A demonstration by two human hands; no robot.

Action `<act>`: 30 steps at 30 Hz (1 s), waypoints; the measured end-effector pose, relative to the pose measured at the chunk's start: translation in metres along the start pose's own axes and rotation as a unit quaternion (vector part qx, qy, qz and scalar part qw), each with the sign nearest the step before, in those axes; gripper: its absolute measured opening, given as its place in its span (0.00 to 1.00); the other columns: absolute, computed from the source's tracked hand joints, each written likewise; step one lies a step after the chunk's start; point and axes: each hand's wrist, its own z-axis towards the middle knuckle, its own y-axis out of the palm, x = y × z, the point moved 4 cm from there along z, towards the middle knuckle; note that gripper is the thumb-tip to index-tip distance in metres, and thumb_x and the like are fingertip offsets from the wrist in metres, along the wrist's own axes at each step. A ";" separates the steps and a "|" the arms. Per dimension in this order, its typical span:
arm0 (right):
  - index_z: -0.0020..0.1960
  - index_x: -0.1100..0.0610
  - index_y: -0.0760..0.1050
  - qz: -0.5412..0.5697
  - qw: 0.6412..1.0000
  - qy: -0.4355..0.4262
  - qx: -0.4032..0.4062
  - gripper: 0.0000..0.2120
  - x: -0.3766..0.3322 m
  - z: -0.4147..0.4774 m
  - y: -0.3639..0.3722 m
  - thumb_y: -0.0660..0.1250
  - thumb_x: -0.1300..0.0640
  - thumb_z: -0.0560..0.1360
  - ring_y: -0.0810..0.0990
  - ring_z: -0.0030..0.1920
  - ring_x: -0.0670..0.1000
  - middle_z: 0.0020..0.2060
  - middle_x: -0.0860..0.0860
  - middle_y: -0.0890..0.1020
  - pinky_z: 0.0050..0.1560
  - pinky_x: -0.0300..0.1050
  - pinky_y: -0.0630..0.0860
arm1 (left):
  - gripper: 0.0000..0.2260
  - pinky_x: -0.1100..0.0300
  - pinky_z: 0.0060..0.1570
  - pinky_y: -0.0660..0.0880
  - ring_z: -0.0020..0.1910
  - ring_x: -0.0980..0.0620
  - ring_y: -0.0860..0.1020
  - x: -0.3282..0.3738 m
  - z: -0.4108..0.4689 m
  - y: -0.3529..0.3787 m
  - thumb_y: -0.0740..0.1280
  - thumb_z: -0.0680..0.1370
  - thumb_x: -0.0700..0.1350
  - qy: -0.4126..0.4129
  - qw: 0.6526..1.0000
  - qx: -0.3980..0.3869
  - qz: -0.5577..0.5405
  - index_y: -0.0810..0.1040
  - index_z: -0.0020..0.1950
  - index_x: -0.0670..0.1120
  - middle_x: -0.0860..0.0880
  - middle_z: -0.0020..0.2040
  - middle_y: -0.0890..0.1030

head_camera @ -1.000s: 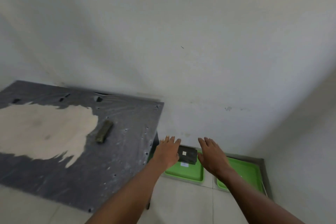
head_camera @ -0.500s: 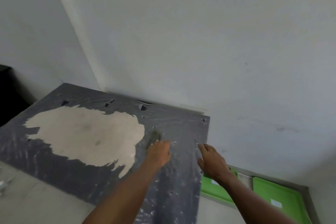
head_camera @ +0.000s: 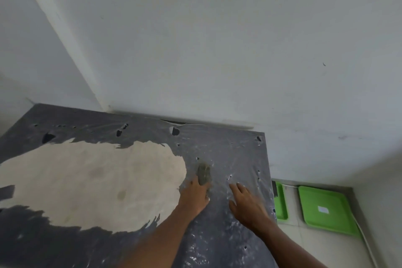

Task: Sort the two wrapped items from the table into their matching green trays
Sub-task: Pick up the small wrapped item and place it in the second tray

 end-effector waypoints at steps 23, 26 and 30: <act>0.77 0.54 0.56 0.012 0.990 -0.099 0.097 0.28 -0.025 0.048 -0.084 0.63 0.55 0.80 0.67 0.73 0.56 0.75 0.56 0.66 0.68 0.55 0.72 | 0.08 0.47 0.52 0.82 0.46 0.50 0.84 -0.036 0.021 -0.125 0.66 0.79 0.38 -0.005 0.878 0.042 -0.476 0.77 0.48 0.53 0.44 0.54 0.83; 0.77 0.55 0.57 -0.001 0.984 -0.134 0.121 0.30 -0.029 0.048 -0.100 0.64 0.53 0.79 0.67 0.73 0.56 0.74 0.56 0.66 0.68 0.53 0.72 | 0.08 0.46 0.53 0.83 0.44 0.50 0.85 -0.032 0.021 -0.140 0.65 0.80 0.37 0.007 0.863 0.039 -0.504 0.78 0.50 0.51 0.43 0.53 0.83; 0.77 0.55 0.55 -0.023 0.980 -0.147 0.132 0.32 -0.030 0.051 -0.115 0.65 0.50 0.79 0.65 0.74 0.56 0.76 0.56 0.64 0.69 0.53 0.69 | 0.06 0.43 0.54 0.82 0.49 0.42 0.85 -0.019 0.019 -0.152 0.65 0.80 0.38 0.020 0.857 0.035 -0.514 0.78 0.52 0.48 0.42 0.53 0.84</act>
